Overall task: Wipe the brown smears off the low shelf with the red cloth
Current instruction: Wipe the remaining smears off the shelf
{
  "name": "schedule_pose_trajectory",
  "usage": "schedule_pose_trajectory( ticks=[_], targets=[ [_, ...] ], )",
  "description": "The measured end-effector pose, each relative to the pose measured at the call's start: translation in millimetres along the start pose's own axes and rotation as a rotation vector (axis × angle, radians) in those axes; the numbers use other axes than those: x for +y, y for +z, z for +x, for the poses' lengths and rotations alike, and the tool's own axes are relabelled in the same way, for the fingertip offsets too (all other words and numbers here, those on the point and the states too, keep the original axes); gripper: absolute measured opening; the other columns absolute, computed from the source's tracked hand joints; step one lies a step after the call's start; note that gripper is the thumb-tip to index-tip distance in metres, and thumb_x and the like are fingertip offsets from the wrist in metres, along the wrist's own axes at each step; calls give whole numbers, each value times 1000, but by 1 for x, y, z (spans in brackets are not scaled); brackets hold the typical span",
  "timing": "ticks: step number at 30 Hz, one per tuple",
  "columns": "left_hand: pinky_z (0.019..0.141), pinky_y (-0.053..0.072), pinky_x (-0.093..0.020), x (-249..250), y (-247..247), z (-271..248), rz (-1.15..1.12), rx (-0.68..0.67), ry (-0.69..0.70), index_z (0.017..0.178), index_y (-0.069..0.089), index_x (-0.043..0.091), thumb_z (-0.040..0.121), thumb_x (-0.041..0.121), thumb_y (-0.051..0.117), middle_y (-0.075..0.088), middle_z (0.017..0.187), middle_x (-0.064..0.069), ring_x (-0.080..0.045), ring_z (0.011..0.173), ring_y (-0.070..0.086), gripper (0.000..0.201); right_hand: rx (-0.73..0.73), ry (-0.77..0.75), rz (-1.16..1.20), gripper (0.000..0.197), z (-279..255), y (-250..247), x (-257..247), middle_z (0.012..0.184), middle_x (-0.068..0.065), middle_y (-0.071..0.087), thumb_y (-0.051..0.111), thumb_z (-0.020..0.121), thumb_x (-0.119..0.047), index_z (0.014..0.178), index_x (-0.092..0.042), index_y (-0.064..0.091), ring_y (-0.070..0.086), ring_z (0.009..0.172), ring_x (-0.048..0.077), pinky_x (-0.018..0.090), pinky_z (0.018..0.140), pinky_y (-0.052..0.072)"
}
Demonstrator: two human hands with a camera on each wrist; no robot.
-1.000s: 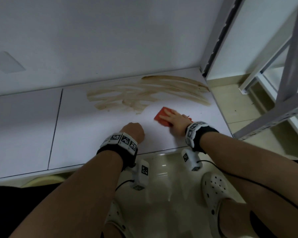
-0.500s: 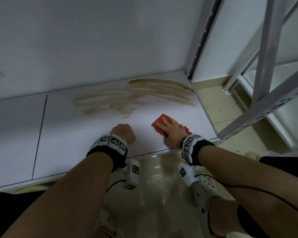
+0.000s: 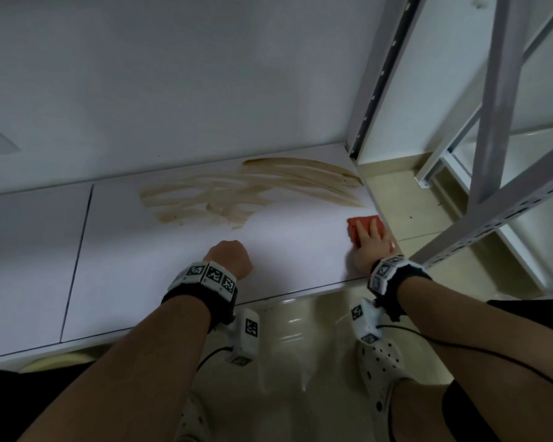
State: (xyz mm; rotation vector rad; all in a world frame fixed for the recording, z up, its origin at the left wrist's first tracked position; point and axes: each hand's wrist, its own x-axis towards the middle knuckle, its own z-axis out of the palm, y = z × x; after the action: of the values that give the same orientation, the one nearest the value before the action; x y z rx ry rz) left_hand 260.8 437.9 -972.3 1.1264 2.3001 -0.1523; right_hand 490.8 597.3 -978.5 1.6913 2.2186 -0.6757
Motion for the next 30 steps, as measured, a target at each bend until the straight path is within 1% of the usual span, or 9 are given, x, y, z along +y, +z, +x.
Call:
schedule_pose_trajectory(
  ticks=[7,9,11,13,16,21,25,28,30],
  targets=[
    [98,47,-31,6,1,-10,85,-51,57,121,63,10,91,14,44,60,129,-6,-23,117,56,37,-176,-316,-55,78,-35,25,-67,159,-4,-11,49,87,-18,150,-36,7,-9,147,27,55,118,5],
    [105,43,-34,7,-2,-17,107,-57,84,129,58,9,93,12,40,54,136,-7,-25,125,50,40,-219,-459,-2,64,-46,25,-85,159,2,6,45,93,-17,150,-29,17,9,146,32,53,116,20],
    [105,40,-34,9,-7,-22,117,-38,109,132,53,7,94,10,38,50,138,-10,-26,127,47,41,-254,-528,210,48,-53,17,-89,146,10,36,39,98,-15,146,-20,30,45,127,36,43,101,43],
    [97,42,-35,13,-14,-22,95,37,130,124,50,3,91,7,39,53,129,-14,-30,120,50,35,-175,-535,230,46,-52,3,-80,146,11,38,38,100,-16,145,-16,33,49,125,34,35,103,39],
    [96,41,-36,31,-16,-17,13,158,256,129,47,6,89,4,41,52,123,-14,-31,115,51,41,-69,-468,28,46,-43,-24,-63,155,11,24,33,102,-20,147,-13,30,31,140,28,30,113,22],
    [104,34,-33,77,-1,-8,141,152,514,142,41,16,98,15,38,45,140,-8,-27,122,48,44,-141,-417,-236,50,-37,-45,-54,151,13,28,43,96,-7,145,-7,33,35,136,30,35,111,31],
    [99,42,-40,93,11,1,438,93,525,131,49,8,102,29,32,49,135,-12,-32,121,46,40,-173,-410,-281,44,-30,-36,-57,144,14,37,45,94,-9,138,-5,42,42,130,30,34,107,35],
    [90,50,-43,78,8,7,433,140,370,118,52,6,94,51,37,53,121,-16,-34,109,54,53,-183,-418,-311,42,-24,-32,-65,142,14,39,41,95,-8,137,-5,42,44,128,29,34,107,37],
    [95,48,-42,46,7,13,364,155,288,119,49,9,92,52,44,50,125,-15,-33,113,51,51,-186,-419,-316,43,-20,-29,-70,143,14,38,40,95,-8,138,-4,41,43,130,29,35,109,36]
  ],
)
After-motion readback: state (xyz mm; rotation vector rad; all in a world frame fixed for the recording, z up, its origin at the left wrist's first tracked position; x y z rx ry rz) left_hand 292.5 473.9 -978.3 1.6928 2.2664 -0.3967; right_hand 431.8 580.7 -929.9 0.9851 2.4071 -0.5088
